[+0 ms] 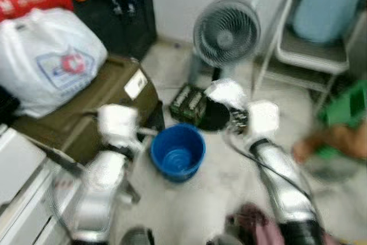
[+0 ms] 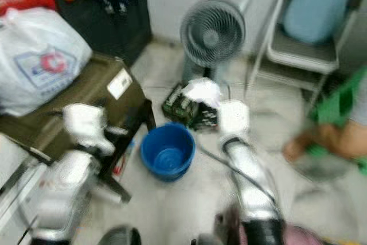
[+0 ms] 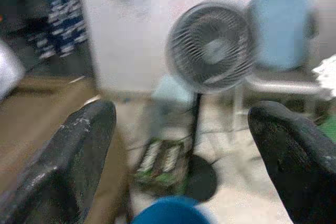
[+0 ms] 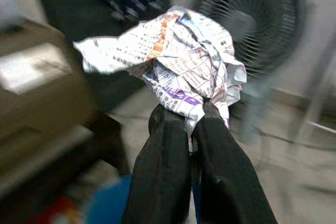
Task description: Clean up the room
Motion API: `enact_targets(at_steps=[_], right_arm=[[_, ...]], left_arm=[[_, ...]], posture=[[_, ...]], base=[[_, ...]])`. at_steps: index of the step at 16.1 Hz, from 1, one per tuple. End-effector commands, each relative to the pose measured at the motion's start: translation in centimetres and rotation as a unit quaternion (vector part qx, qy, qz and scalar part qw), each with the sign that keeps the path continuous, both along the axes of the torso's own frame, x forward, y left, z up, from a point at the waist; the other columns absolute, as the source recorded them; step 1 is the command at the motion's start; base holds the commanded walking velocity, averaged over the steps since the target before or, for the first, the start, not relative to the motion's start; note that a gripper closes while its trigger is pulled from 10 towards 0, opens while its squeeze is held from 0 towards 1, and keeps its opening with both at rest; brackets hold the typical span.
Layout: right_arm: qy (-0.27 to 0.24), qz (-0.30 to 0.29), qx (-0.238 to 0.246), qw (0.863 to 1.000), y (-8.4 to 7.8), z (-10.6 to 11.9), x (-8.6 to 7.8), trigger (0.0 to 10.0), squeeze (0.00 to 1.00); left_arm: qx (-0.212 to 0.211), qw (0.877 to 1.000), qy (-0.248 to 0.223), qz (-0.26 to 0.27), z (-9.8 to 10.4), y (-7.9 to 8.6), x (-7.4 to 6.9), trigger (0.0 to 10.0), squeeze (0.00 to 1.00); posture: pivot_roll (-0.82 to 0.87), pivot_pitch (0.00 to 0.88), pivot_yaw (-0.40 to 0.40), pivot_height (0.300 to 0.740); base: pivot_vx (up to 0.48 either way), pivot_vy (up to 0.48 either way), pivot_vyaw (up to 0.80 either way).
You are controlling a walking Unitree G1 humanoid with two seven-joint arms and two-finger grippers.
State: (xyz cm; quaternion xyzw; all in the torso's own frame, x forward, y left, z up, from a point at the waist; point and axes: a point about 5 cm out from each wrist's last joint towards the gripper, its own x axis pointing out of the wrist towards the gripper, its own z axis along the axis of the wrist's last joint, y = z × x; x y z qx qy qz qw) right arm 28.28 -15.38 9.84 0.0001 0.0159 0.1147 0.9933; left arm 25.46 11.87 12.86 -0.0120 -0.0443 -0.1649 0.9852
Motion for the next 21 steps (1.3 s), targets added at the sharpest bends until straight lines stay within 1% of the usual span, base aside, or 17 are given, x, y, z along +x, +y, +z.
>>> enact_targets(at_steps=[1, 10, 17, 21], right_arm=[[-0.014, 0.022, 0.011, 1.0, 1.55, 0.77, 0.38, 10.0, 0.0], [-0.017, 0.028, 0.005, 0.999, 1.8, 0.76, 0.51, 10.0, 0.0], [-0.019, 0.03, 0.006, 0.999, 1.88, 0.81, 0.58, 10.0, 0.0], [-0.019, 0.028, 0.005, 0.999, 1.91, 0.79, 0.65, 10.0, 0.0]], left_arm=[[0.012, 1.0, 0.001, 0.02, -0.08, 1.4, 0.0, 10.0, 0.0], [0.014, 1.0, 0.003, 0.021, -0.16, 1.47, 0.0, 10.0, 0.0], [0.016, 1.0, 0.003, 0.021, -0.15, 1.45, 0.08, 10.0, 0.0], [0.016, 1.0, 0.003, 0.021, -0.15, 1.44, 0.11, 10.0, 0.0]], posture=[[-0.01, 0.093, -0.013, 0.74], [0.0, 0.093, -0.013, 0.74], [0.0, 0.092, -0.014, 0.74], [0.0, 0.091, -0.014, 0.74]], base=[[0.334, 0.0, 0.0], [0.328, 0.0, 0.0], [0.313, 0.0, 0.49], [0.311, 0.0, 0.0]])
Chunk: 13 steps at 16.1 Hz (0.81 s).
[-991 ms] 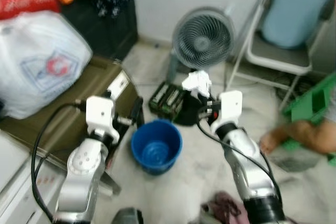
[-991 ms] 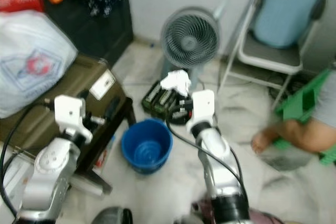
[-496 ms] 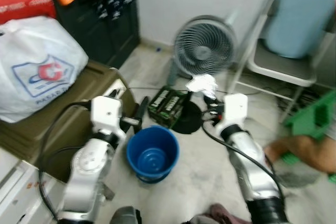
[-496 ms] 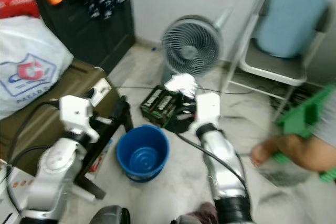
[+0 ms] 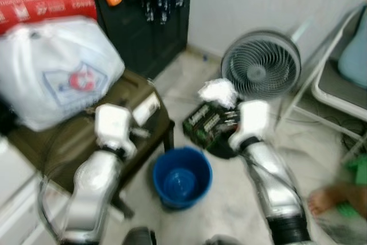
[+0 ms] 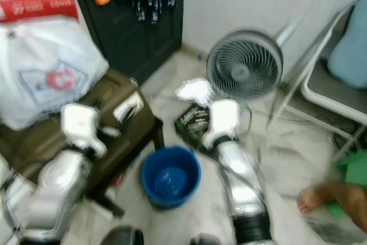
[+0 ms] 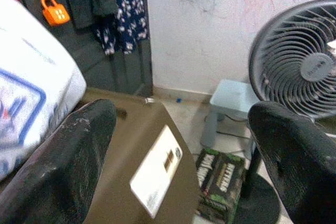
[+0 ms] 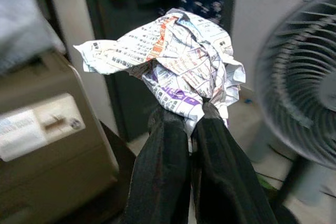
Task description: Clean up the room
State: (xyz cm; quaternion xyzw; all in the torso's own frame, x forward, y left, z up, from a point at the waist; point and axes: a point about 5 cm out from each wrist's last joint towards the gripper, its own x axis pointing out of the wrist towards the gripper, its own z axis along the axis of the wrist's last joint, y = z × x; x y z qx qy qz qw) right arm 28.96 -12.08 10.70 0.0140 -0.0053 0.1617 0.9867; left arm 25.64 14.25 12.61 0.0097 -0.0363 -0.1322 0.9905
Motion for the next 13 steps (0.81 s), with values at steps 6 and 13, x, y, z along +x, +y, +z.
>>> enact_targets(at_steps=[6, 13], right_arm=[[0.042, -0.031, -0.023, 0.998, -1.3, -1.2, 0.4, 10.0, 0.0], [0.202, -0.097, -0.004, 0.975, -1.4, -5.8, 0.9, 10.0, 0.0]], left_arm=[[0.048, 0.998, -0.024, -0.041, 0.8, -0.7, -0.4, 10.0, 0.0], [0.178, 0.972, -0.016, -0.155, 0.8, 1.2, -3.6, 10.0, 0.0]], posture=[[0.01, 0.109, -0.013, 0.74], [0.08, 0.175, 0.027, 0.74]], base=[[0.051, 0.0, 0.0], [0.0, 0.0, 0.0]])
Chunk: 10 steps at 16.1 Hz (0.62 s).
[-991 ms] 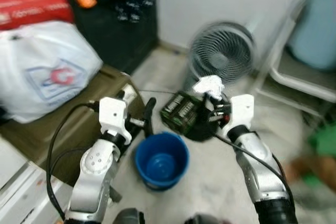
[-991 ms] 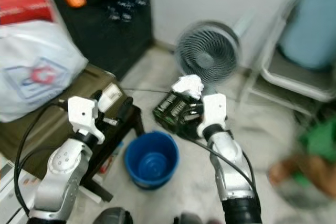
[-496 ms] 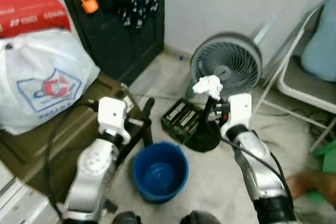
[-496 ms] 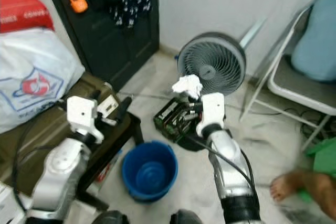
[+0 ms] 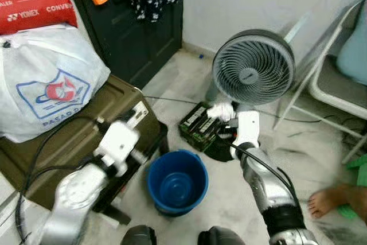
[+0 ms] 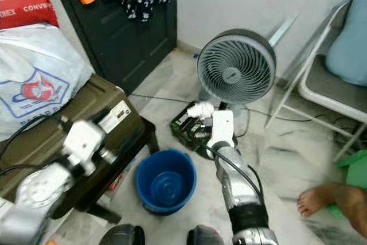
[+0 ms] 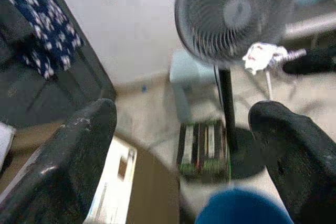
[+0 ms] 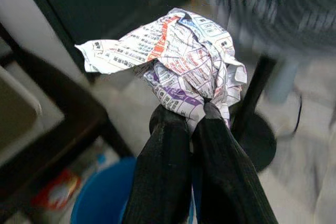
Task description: Clean up the room
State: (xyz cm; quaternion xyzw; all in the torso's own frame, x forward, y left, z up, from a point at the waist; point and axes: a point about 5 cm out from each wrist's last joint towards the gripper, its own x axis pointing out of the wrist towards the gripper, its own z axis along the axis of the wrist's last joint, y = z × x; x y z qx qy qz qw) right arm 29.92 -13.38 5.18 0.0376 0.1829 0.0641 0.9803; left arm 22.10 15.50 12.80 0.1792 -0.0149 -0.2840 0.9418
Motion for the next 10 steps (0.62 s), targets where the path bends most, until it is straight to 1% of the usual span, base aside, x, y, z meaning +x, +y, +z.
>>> enact_targets(at_steps=[1, 2, 5, 7, 8, 10], right_arm=[[0.025, -0.01, 0.008, 1.0, 0.2, -0.6, 0.0, 10.0, 0.0], [0.052, -0.024, 0.028, 0.998, 0.8, -1.3, 0.2, 10.0, 0.0], [0.088, -0.034, 0.064, 0.993, 1.9, -2.2, 0.7, 10.0, 0.0], [0.098, -0.035, 0.076, 0.992, 2.4, -2.5, 0.9, 10.0, 0.0], [0.111, -0.042, 0.093, 0.989, 2.9, -2.8, 1.1, 10.0, 0.0], [0.13, -0.045, 0.11, 0.984, 4.0, -3.1, 1.4, 10.0, 0.0]], left_arm=[[0.007, 1.0, -0.011, -0.015, 0.7, 0.3, -0.4, 10.0, 0.0], [0.014, 1.0, -0.004, -0.017, 0.8, 0.9, -0.8, 10.0, 0.0], [0.025, 1.0, -0.002, -0.011, 1.4, 1.6, -0.9, 10.0, 0.0], [0.029, 1.0, -0.002, -0.008, 1.8, 1.9, -1.1, 10.0, 0.0], [0.034, 0.999, 0.001, -0.003, 2.1, 2.4, -1.5, 10.0, 0.0], [0.042, 0.999, 0.007, 0.007, 2.4, 3.3, -2.0, 10.0, 0.0]], posture=[[0.1, 0.181, 0.036, 0.74], [0.12, 0.194, 0.05, 0.74], [0.17, 0.212, 0.077, 0.74], [0.2, 0.221, 0.088, 0.74], [0.23, 0.235, 0.104, 0.74], [0.23, 0.251, 0.118, 0.74]], base=[[0.0, 0.0, 0.0], [0.0, 0.0, 0.0], [0.0, 0.0, 0.0], [0.0, 0.0, 0.0], [0.0, 0.0, 0.0], [0.0, 0.0, 0.0]])
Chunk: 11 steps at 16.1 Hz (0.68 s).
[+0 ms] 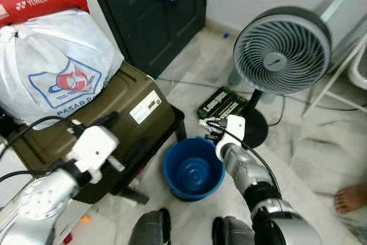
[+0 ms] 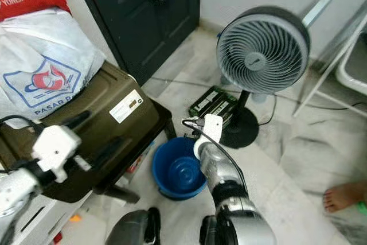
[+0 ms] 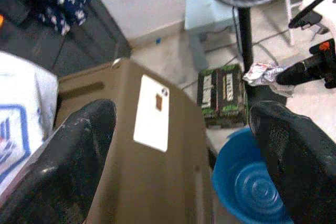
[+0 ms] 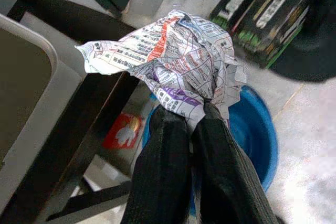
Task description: Clean up the room
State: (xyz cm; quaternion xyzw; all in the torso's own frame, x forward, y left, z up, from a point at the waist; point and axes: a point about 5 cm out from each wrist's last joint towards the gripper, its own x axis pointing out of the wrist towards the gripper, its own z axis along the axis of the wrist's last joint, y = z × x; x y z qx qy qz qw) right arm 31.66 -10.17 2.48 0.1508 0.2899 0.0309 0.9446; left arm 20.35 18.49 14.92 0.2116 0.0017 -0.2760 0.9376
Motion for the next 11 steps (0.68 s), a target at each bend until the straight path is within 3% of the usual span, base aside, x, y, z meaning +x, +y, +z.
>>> enact_targets(at_steps=[1, 7, 11], right_arm=[[0.018, 0.006, 0.016, 1.0, 1.5, -0.5, -0.4, 10.0, 0.0], [0.041, 0.021, 0.021, 0.999, 2.8, -0.9, -0.3, 10.0, 0.0], [0.053, 0.026, 0.009, 0.998, 3.0, -1.5, -0.7, 10.0, 0.0]], left_arm=[[0.003, 1.0, 0.002, 0.003, 0.2, 0.3, -0.2, 10.0, 0.0], [0.0, 1.0, -0.005, 0.0, 1.0, -0.3, 0.3, 10.0, 0.0], [-0.003, 1.0, -0.004, -0.004, 1.3, -0.7, 0.3, 10.0, 0.0]], posture=[[0.24, 0.26, 0.121, 0.74], [0.25, 0.271, 0.128, 0.74], [0.25, 0.274, 0.123, 0.74]], base=[[0.0, 0.0, 0.0], [0.0, 0.0, 0.0], [0.0, 0.0, 0.0]])
